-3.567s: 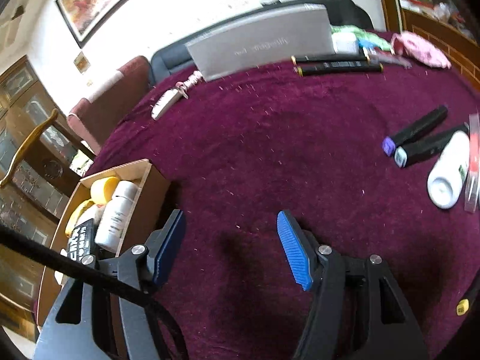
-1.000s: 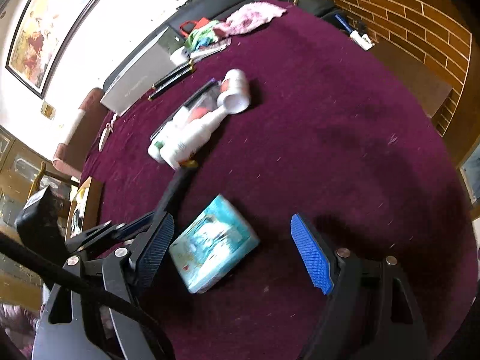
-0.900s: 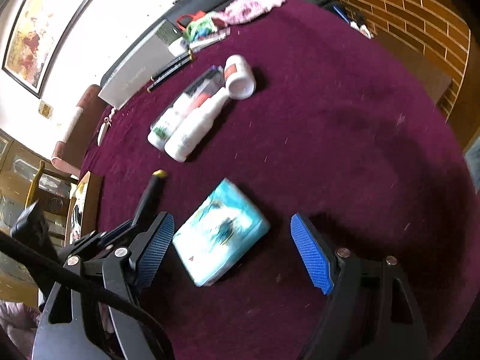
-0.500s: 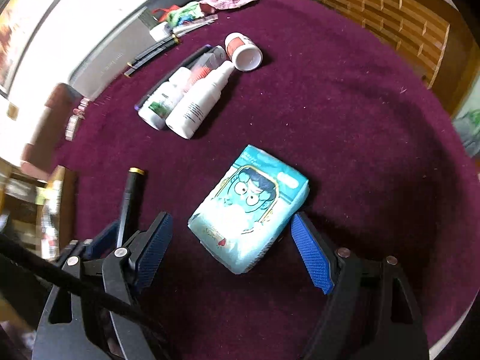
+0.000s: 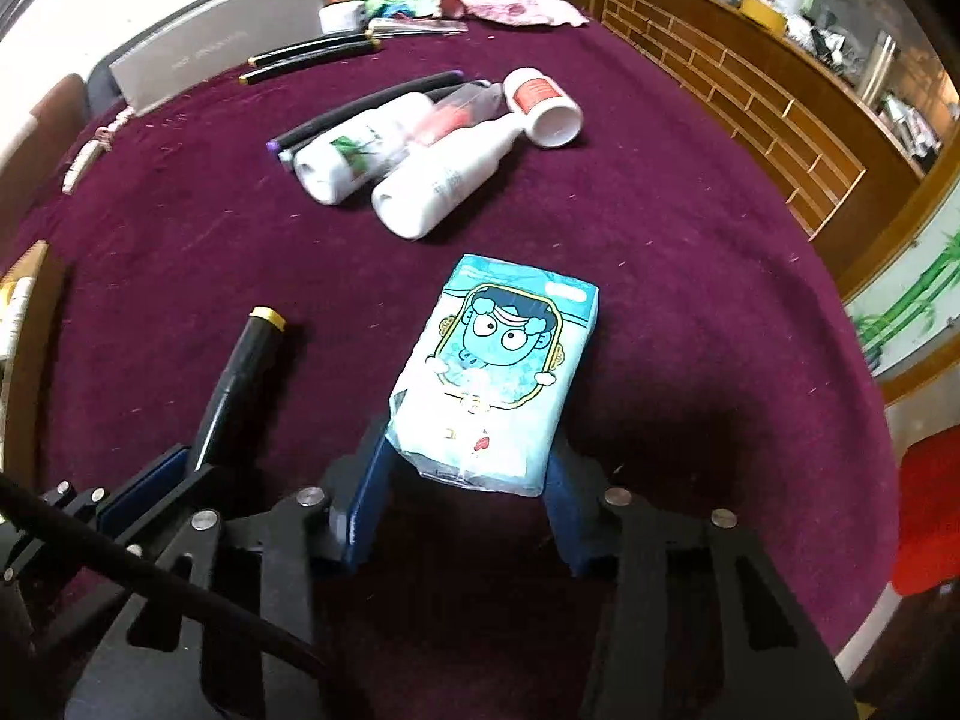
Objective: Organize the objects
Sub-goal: 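Carry the marker over the tray with left tool while right tool lowers the tissue pack, then open both tools to release marker and tissue pack into the tray, then grasp a white green-labelled bottle with left tool while right tool grasps a white spray bottle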
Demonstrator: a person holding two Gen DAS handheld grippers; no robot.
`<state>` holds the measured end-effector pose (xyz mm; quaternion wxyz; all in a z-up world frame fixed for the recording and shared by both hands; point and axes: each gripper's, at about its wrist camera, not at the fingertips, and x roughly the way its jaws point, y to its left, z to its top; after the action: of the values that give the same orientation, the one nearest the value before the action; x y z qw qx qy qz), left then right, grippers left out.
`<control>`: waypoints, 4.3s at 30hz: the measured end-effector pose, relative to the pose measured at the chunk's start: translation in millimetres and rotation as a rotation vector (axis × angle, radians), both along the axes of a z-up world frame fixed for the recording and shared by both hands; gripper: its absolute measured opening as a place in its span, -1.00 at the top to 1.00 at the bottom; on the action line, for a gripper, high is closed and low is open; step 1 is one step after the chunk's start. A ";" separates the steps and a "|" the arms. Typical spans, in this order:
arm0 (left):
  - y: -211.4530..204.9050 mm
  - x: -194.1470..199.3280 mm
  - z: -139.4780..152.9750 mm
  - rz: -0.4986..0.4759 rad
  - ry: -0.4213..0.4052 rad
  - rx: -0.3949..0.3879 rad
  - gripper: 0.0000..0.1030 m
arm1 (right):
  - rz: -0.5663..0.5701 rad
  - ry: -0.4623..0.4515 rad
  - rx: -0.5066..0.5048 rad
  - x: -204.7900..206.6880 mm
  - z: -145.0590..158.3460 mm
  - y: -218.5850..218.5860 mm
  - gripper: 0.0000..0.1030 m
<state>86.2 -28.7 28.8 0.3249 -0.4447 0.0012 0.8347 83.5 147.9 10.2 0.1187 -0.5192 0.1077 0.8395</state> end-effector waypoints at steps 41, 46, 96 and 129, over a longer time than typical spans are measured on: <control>-276.0 5.8 -13.2 0.557 -0.027 0.014 0.77 | 0.710 -0.013 -0.307 -25.1 9.9 -294.0 0.17; -283.0 5.3 -11.9 0.564 -0.041 0.070 0.74 | 0.703 -0.040 -0.283 -26.2 1.6 -295.8 0.12; -71.8 -12.7 66.3 0.238 -0.023 0.108 0.05 | 0.012 0.194 -0.289 -60.0 27.9 81.2 -0.20; 147.6 -126.2 9.5 -0.056 0.218 -0.296 0.60 | 0.024 0.279 -0.514 -66.8 -12.4 105.0 0.48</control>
<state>-40.1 118.9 38.3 0.2767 -0.3943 0.1718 0.8593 16.6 253.0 -2.2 -0.0426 -0.4132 0.3259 0.8493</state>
